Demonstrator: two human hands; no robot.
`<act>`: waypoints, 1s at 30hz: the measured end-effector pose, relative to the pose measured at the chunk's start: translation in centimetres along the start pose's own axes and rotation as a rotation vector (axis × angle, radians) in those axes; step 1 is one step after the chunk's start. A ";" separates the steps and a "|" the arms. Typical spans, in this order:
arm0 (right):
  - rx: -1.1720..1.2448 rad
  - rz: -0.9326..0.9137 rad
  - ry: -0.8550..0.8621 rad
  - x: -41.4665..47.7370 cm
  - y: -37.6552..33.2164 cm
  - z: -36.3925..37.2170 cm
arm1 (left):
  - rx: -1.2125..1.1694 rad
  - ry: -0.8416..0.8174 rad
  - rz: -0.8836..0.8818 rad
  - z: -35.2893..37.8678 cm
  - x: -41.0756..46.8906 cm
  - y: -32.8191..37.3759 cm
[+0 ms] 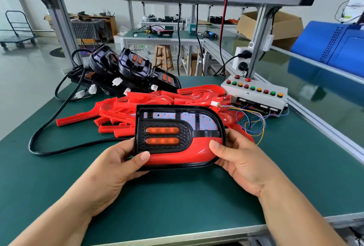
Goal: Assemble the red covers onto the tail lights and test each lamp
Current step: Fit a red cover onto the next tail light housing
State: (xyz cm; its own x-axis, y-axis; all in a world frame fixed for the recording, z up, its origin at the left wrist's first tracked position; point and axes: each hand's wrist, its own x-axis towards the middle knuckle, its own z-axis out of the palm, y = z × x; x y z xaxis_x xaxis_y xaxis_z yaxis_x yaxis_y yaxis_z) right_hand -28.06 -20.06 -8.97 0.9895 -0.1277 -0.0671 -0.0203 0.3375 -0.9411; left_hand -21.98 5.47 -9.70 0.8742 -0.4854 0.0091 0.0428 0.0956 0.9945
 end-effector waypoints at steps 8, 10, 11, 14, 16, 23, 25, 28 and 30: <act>-0.013 -0.006 0.031 -0.1 0.0 0.2 | 0.005 0.019 0.029 0.3 -0.1 -0.1; -0.021 -0.009 0.038 -0.2 0.0 0.3 | 0.011 0.021 0.033 0.3 -0.1 -0.2; -0.029 -0.010 0.042 -0.2 0.0 0.4 | 0.017 0.017 0.036 0.3 0.0 -0.2; -0.047 -0.011 0.048 -0.2 0.0 0.4 | 0.035 0.010 0.047 0.3 0.1 -0.2; -0.063 -0.010 0.055 -0.2 0.0 0.4 | 0.054 0.020 0.057 0.3 0.1 -0.2; -0.075 0.024 0.085 0.0 0.0 0.3 | 0.066 0.024 0.039 0.4 0.2 -0.1; -0.051 0.042 0.086 0.1 -0.2 0.3 | 0.023 0.013 0.010 0.5 0.2 0.2; 0.011 0.070 0.081 0.2 -0.3 0.0 | -0.151 -0.011 -0.060 0.3 -0.1 0.9; 0.013 0.074 0.071 0.2 -0.4 -0.1 | -0.184 -0.022 -0.070 0.3 -0.3 1.1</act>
State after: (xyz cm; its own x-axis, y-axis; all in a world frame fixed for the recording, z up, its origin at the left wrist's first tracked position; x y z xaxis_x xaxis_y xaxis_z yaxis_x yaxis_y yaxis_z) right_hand -27.91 -20.30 -8.67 0.9727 -0.1677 -0.1601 -0.0907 0.3606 -0.9283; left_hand -22.31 5.43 -8.56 0.8554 -0.5150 -0.0551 0.1925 0.2173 0.9569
